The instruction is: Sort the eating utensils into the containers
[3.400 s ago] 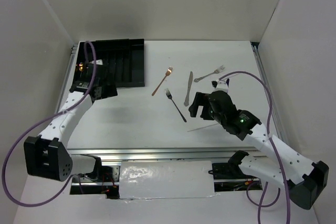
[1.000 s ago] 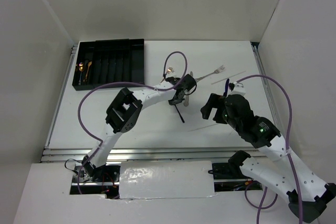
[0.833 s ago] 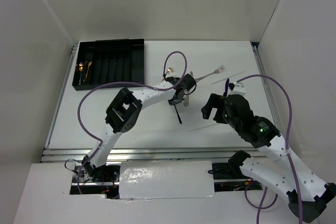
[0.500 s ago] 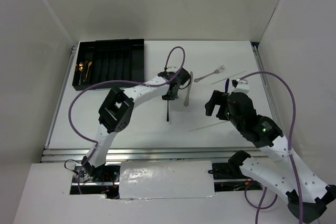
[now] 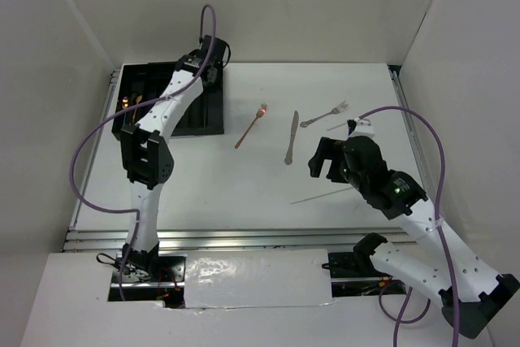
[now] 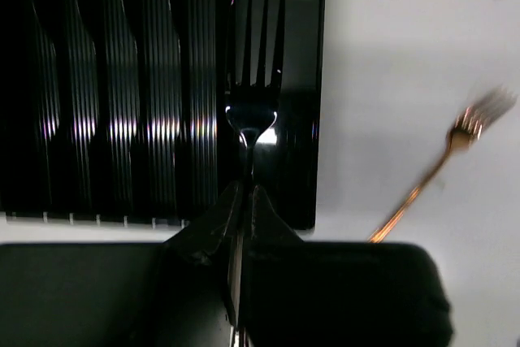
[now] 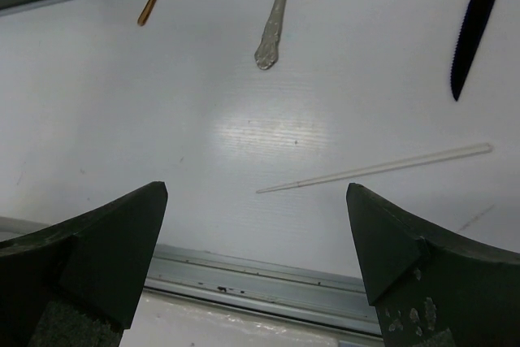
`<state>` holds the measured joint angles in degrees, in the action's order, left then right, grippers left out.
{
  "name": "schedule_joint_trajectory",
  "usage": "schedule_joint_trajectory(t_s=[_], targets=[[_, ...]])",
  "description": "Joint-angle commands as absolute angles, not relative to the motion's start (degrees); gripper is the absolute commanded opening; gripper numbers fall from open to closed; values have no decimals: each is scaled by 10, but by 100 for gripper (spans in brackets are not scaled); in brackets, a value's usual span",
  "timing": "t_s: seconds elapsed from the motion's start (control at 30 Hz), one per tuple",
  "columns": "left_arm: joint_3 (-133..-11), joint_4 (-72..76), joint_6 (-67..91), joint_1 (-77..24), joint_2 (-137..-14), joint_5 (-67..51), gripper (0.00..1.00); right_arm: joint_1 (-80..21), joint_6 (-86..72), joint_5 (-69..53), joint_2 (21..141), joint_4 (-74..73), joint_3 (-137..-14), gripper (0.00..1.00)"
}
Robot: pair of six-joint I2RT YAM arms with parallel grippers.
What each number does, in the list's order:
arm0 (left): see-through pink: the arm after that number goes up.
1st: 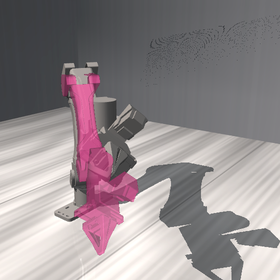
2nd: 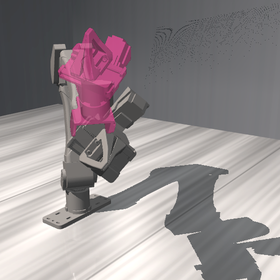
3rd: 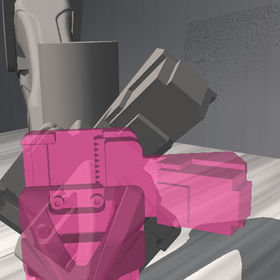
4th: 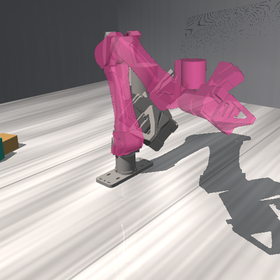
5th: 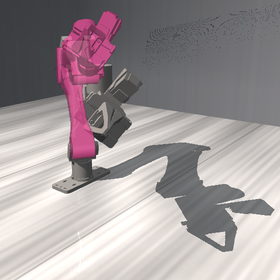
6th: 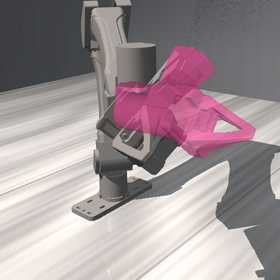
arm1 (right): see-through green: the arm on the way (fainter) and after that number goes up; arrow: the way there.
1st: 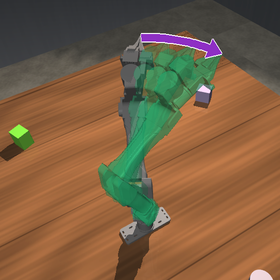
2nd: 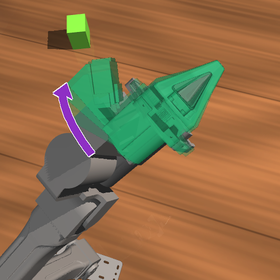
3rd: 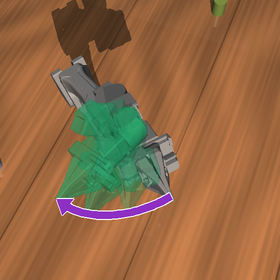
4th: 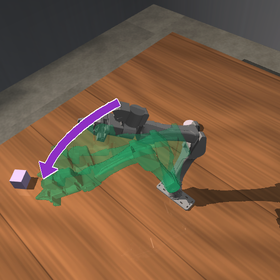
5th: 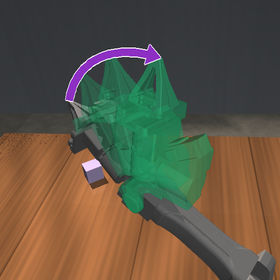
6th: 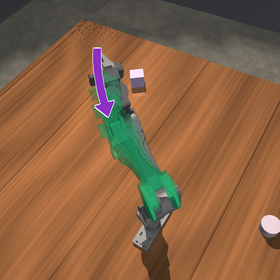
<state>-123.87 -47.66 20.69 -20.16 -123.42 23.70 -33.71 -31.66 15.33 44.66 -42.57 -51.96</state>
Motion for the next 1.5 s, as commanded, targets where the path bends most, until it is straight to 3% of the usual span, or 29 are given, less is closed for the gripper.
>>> schedule_joint_trajectory(t_s=[0.0, 0.3, 0.33, 0.43, 0.53, 0.87, 0.97, 1.03, 1.47], targets=[[-1353, -477, 166, -186, -1317, 228, 0, -337, -330, 124, 458, -386, -533, 100], [-1353, -380, 193, -131, -1383, 150, 0, -340, -338, 142, 492, -389, -541, 100], [-1364, -379, 192, -131, -1397, 150, 5, -338, -340, 141, 496, -387, -541, 100], [-1372, -372, 182, -134, -1408, 120, 50, -339, -342, 141, 512, -389, -549, 100], [-1353, -356, 176, -140, -1383, 102, 73, -340, -344, 142, 518, -390, -555, 100], [-1277, -323, 129, -224, -1293, 113, 64, -347, -364, 156, 468, -413, -542, 100], [-1291, -337, 95, -262, -1334, 105, 78, -347, -372, 157, 445, -418, -529, 100], [-1289, -338, 75, -287, -1350, 121, 81, -348, -374, 159, 432, -422, -519, 100], [-1252, -308, 105, -282, -1417, 108, 81, -349, -374, 163, 434, -415, -501, 100]])
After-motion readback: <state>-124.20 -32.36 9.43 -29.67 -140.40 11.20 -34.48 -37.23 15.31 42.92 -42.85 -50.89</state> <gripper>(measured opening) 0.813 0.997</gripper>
